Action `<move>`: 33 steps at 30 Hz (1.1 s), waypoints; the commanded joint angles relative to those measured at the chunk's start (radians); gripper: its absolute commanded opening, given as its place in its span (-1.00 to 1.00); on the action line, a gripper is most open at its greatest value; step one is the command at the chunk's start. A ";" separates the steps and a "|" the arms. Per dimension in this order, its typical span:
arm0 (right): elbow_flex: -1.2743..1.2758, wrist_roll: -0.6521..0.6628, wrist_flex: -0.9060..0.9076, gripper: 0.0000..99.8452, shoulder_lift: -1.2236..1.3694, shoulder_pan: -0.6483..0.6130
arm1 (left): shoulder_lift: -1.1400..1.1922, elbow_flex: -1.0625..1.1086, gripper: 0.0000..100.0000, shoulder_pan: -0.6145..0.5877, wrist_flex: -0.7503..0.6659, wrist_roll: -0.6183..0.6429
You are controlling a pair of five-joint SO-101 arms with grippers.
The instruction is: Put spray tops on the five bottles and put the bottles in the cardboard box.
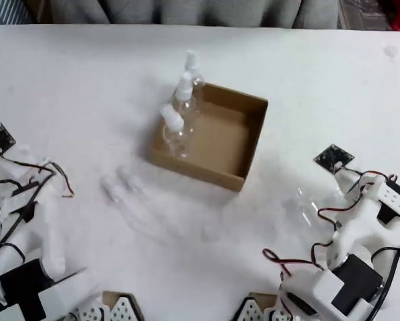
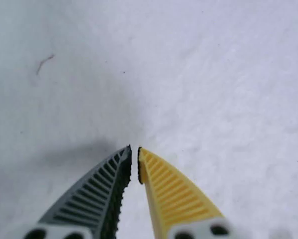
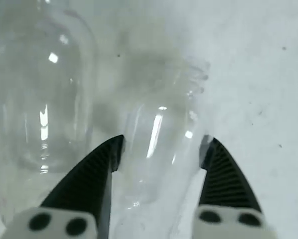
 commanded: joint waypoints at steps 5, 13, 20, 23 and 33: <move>-0.058 -0.315 -0.079 -0.97 -0.030 -0.010 | 0.005 -0.034 -0.96 0.008 -0.017 -0.009; -0.087 -0.374 0.104 -0.97 -0.185 0.024 | 0.001 -0.043 -0.95 0.015 -0.017 -0.006; -0.069 -0.374 0.108 -0.97 -0.202 0.022 | 0.005 -0.123 -0.95 0.038 0.152 -0.011; -0.052 -0.374 0.105 -0.97 -0.202 0.022 | 0.005 -0.178 -0.81 0.077 0.270 -0.009; -0.049 -0.327 0.104 -0.97 -0.200 0.035 | 0.001 -0.227 -0.72 0.188 0.474 0.031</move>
